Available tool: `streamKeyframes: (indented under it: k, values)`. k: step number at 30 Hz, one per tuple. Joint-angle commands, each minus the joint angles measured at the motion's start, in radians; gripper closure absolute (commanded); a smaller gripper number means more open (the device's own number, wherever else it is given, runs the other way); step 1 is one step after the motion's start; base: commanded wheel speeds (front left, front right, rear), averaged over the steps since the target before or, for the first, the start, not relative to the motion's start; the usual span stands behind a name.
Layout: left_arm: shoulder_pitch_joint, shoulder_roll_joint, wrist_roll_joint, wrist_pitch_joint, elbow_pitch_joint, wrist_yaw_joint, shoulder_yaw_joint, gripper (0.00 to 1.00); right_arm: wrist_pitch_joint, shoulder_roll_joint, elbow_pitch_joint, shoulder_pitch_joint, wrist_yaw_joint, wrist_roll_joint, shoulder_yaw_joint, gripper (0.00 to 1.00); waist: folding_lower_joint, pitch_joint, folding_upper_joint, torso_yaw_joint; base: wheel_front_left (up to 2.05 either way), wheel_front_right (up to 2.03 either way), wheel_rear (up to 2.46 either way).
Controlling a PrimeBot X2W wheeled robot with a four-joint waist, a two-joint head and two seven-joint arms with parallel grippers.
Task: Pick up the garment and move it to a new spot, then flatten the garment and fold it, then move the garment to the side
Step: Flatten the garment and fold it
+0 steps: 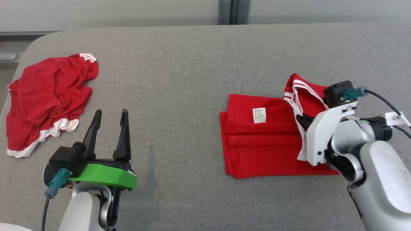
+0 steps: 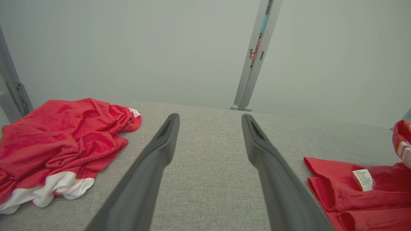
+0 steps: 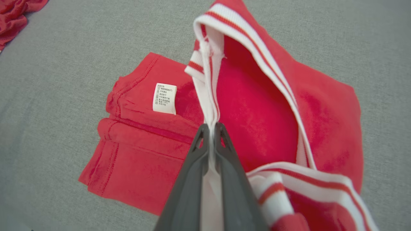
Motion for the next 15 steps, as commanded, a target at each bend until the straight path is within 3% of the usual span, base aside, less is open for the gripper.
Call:
streamKeyframes:
  k: [1,8,15]
  values:
    - [0.004,0.004,-0.003,-0.003,0.002,-0.002,-0.002,0.00,-0.011,0.011,0.022,-0.024,0.000,0.005,0.028,1.00,0.0000,0.000,0.0000,0.005,0.00,0.00,0.00]
    - [0.003,-0.003,-0.008,-0.003,0.009,-0.002,-0.021,0.00,-0.049,0.067,0.156,-0.100,0.000,0.036,0.157,1.00,0.0000,-0.003,0.0000,0.027,0.00,0.00,0.00]
    - [-0.006,-0.004,-0.006,-0.003,0.013,-0.002,-0.026,0.00,-0.103,0.104,0.275,-0.164,0.000,0.041,0.206,1.00,0.0000,0.007,0.0000,0.036,0.00,0.00,0.00]
